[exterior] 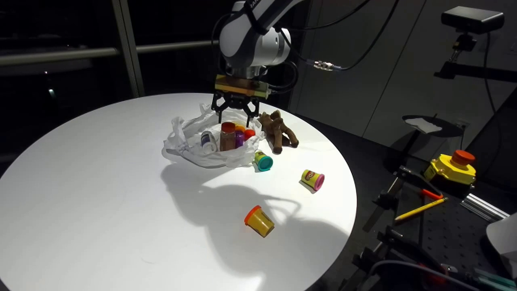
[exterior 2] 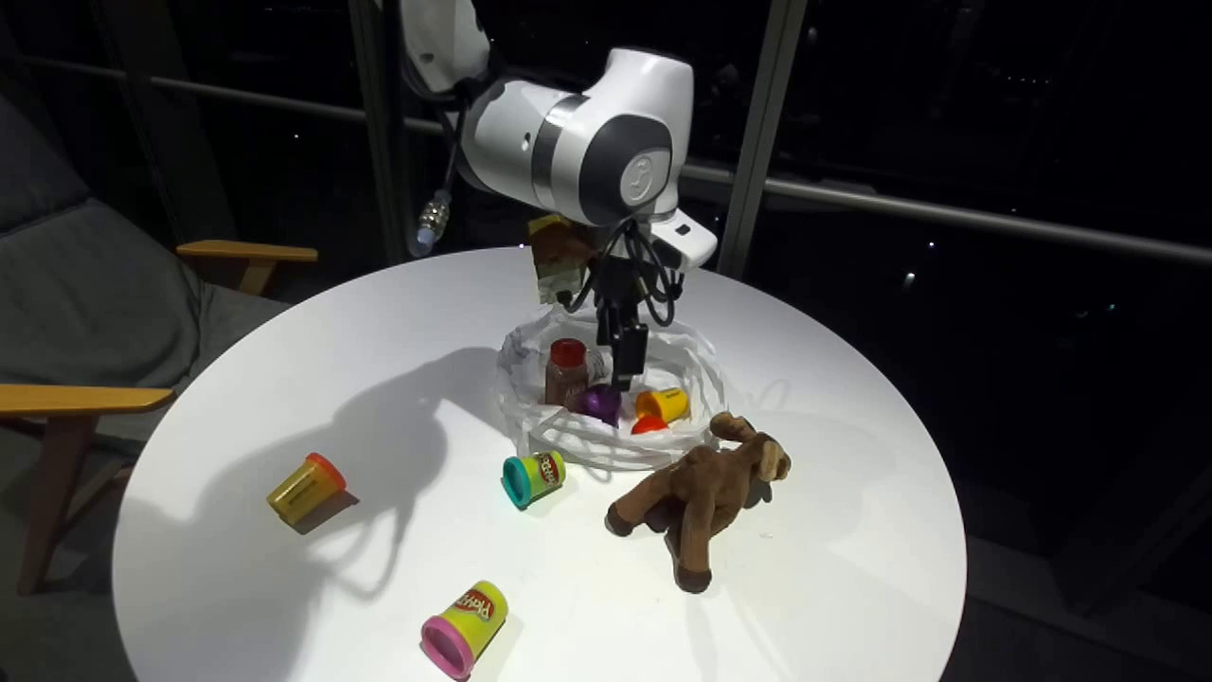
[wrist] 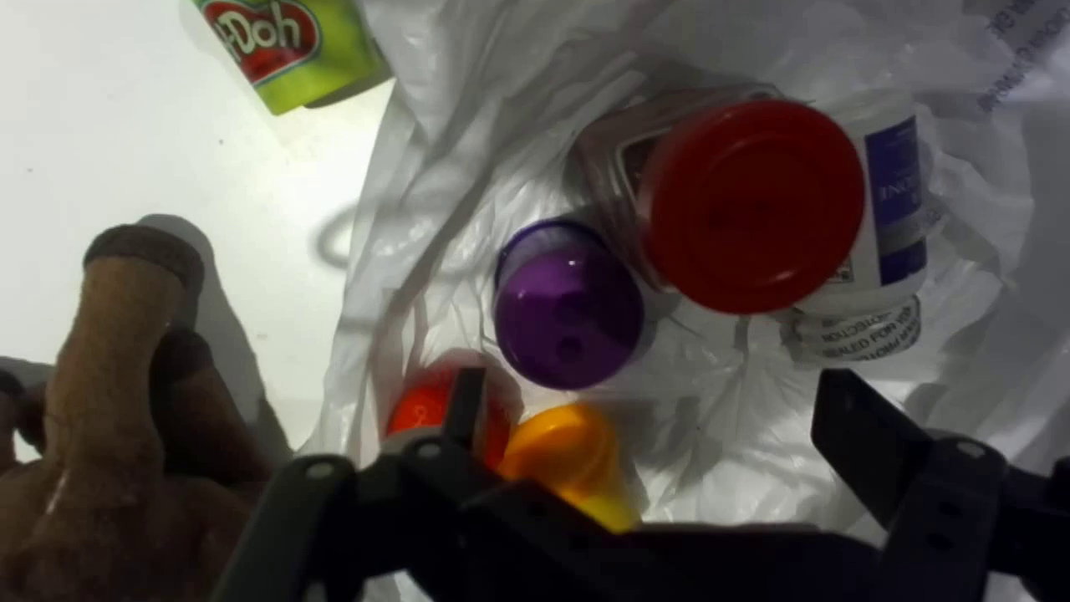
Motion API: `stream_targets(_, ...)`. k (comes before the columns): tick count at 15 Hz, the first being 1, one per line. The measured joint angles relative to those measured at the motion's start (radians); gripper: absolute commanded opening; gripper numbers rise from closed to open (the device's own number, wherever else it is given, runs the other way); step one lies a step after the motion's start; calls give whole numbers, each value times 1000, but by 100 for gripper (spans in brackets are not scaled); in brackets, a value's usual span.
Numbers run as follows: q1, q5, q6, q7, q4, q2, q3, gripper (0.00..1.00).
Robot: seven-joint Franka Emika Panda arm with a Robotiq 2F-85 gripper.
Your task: Pick up the objects from the table and put them on the plastic
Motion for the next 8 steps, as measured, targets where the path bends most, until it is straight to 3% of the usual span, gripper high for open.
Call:
stream_targets(3, 13, -11, -1, -1, -58, -93, -4, 100)
stream_targets(8, 97, -121, -5, -32, -282, -328, 0, 100)
